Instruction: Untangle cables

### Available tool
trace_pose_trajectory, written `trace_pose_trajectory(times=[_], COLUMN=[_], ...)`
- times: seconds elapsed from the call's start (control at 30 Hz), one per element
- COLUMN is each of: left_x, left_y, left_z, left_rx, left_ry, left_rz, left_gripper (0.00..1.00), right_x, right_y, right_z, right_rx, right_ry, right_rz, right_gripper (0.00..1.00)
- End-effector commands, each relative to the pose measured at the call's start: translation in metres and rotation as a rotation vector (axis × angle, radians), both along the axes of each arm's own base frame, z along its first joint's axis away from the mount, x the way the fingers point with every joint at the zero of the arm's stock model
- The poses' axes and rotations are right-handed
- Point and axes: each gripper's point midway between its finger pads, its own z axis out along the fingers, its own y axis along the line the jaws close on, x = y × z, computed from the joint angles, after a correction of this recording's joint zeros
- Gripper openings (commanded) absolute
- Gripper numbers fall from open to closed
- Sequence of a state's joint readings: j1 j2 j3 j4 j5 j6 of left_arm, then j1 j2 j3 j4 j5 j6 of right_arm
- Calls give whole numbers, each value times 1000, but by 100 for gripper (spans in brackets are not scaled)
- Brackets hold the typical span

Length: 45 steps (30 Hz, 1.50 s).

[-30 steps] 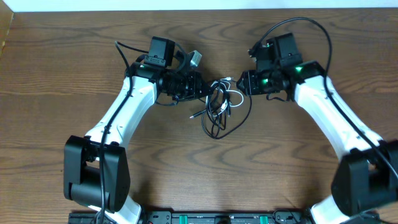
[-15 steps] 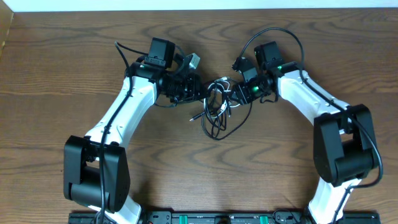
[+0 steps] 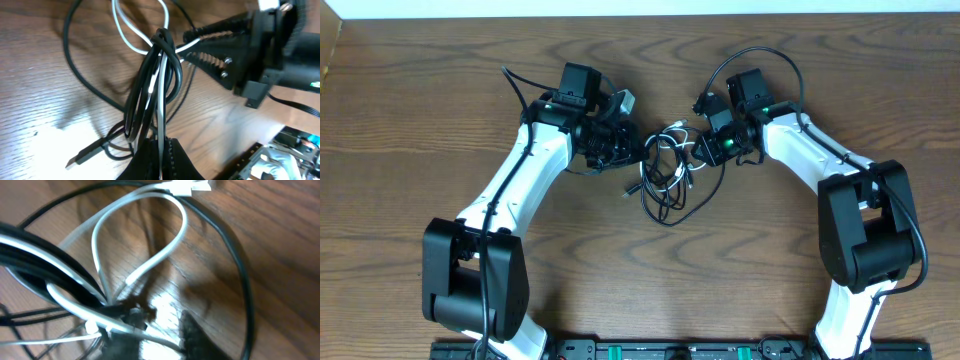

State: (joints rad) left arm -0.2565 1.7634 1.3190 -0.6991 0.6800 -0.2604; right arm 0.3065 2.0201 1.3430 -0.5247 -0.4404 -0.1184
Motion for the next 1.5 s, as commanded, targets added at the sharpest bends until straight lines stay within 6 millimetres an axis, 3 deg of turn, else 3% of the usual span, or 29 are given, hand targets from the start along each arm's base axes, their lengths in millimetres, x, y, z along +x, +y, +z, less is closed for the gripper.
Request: trace_pose_trajectory(times=[0.0, 0.17, 0.33, 0.53, 0.63, 0.83, 0.93, 1.17, 1.33, 1.47], left_x=[4, 3, 3, 3, 3, 3, 3, 13, 35, 50], left_y=[6, 7, 7, 7, 7, 6, 6, -4, -17, -13], left_z=[2, 2, 2, 2, 2, 2, 2, 13, 20, 2], left_rx=[41, 41, 41, 41, 41, 41, 40, -15, -22, 73], left_ry=[-32, -29, -30, -29, -30, -30, -30, -146, -323, -350], left_rz=[4, 5, 4, 5, 5, 4, 4, -83, -163, -170], left_gripper=[14, 40, 59, 62, 64, 69, 69, 85, 92, 99], right_x=[-2, -4, -7, -24, -38, -58, -61, -56, -52, -45], right_y=[19, 22, 22, 24, 22, 15, 9, -20, -31, -50], right_z=[16, 28, 84, 184, 223, 271, 275, 236, 226, 225], right_rx=[98, 141, 180, 262, 303, 370, 351, 174, 160, 156], right_ry=[9, 59, -20, -215, -280, -346, -359, -266, -222, -210], right_rz=[31, -42, -36, -13, -23, -65, -87, -238, -283, -348], right_gripper=[1, 1, 1, 1, 1, 1, 1, 2, 22, 33])
